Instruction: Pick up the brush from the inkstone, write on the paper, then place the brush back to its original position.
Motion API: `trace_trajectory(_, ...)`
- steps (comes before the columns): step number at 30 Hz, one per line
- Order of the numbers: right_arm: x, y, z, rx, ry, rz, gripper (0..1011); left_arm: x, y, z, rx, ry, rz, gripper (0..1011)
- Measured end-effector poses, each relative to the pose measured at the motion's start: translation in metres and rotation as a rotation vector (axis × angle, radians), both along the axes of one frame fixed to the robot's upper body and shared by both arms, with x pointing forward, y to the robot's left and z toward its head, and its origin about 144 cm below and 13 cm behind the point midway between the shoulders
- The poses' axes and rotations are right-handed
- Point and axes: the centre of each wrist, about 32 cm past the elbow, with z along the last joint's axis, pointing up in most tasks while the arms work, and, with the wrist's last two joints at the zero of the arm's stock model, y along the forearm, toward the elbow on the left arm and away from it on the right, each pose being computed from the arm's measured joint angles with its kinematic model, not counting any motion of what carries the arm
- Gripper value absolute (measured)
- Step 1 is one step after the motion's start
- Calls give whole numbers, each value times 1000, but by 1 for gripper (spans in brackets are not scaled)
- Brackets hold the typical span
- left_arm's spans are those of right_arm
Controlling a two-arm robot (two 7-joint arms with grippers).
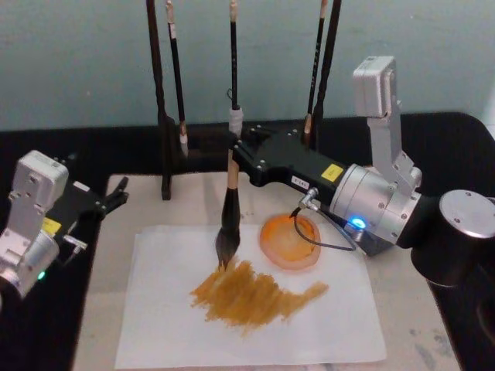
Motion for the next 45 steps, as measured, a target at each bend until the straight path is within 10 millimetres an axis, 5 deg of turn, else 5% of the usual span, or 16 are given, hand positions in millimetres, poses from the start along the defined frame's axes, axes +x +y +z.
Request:
trace_trajectory(22,-1,-11,1,159,84,-70,160,0,0,0,0,0,0,1010)
trace_trajectory(45,-11,-64,4,518,407,-232,160,0,0,0,0,0,0,1010)
